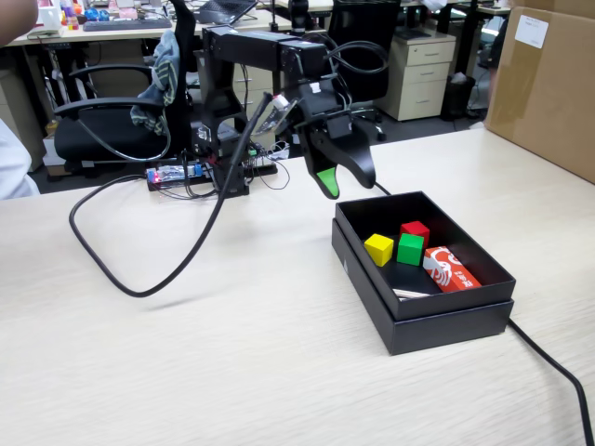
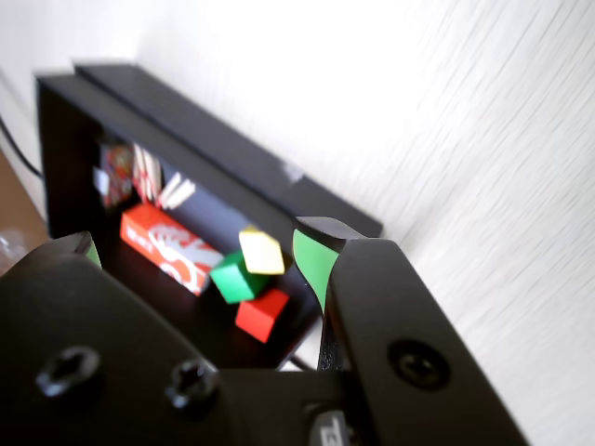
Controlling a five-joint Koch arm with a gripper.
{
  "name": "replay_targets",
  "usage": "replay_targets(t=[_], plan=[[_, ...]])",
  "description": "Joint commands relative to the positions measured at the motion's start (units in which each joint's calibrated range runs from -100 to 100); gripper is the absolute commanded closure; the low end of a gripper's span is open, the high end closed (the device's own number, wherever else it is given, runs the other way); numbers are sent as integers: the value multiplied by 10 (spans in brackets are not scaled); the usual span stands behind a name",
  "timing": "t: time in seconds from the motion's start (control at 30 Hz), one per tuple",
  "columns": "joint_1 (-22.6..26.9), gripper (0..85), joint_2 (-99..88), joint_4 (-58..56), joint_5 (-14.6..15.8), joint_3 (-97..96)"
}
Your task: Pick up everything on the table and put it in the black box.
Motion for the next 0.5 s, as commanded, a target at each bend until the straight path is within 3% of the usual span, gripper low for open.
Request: replay_targets(t=[0.0, 0.23, 0.27, 0.47], plan=[[-25, 422, -120, 69, -16, -36], [-75, 374, -300, 152, -25, -257], [-94, 366, -383, 214, -32, -380], [-106, 366, -507, 282, -29, -529]])
